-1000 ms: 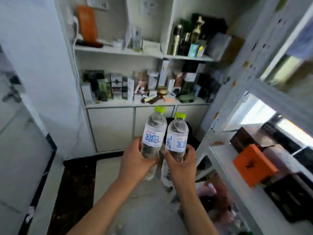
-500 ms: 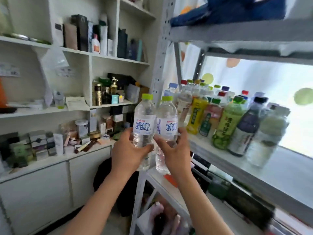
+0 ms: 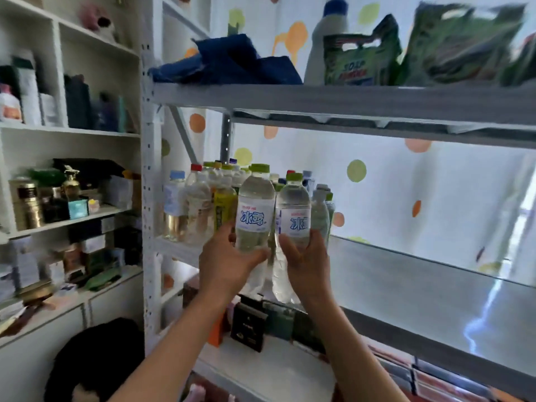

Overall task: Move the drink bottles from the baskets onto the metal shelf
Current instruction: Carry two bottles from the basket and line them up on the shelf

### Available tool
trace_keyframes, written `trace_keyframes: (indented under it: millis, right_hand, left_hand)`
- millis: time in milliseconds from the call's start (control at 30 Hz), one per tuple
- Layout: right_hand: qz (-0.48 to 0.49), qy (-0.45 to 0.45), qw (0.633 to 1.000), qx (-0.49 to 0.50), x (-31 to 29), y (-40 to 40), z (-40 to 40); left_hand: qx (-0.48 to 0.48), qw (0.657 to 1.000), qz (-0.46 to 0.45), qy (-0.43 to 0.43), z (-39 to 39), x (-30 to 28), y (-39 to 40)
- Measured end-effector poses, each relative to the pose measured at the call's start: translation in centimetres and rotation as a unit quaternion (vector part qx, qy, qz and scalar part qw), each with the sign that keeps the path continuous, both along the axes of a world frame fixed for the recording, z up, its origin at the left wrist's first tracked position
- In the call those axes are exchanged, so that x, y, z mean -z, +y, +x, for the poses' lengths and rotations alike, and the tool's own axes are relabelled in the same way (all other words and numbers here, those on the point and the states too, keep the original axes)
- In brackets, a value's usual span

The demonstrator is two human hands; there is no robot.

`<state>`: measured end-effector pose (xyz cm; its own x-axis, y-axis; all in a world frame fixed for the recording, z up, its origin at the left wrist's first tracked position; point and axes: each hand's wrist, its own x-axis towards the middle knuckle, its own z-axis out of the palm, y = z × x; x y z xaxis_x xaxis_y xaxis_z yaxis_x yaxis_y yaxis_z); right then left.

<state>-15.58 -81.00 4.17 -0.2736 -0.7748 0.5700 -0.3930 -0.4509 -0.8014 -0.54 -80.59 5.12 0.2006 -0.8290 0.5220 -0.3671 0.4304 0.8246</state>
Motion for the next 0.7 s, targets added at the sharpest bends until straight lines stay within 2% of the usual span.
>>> trace_keyframes:
  millis: [300,533,700]
  right_hand:
    - [0.043,0.046,0.994,0.092,-3.6,-1.2,-13.5]
    - [0.098,0.036,0.994,0.033,-5.2,-7.4,-24.4]
    - [0.106,0.047,0.993,0.018,-5.7,-14.3,-29.1]
  left_hand:
    - [0.061,0.998,-0.016,0.004,-10.5,-1.8,-1.3]
    - [0.061,0.998,-0.002,0.021,-20.7,-1.6,-4.0]
    - [-0.009,0.999,-0.005,0.031,-25.2,-1.1,-7.0]
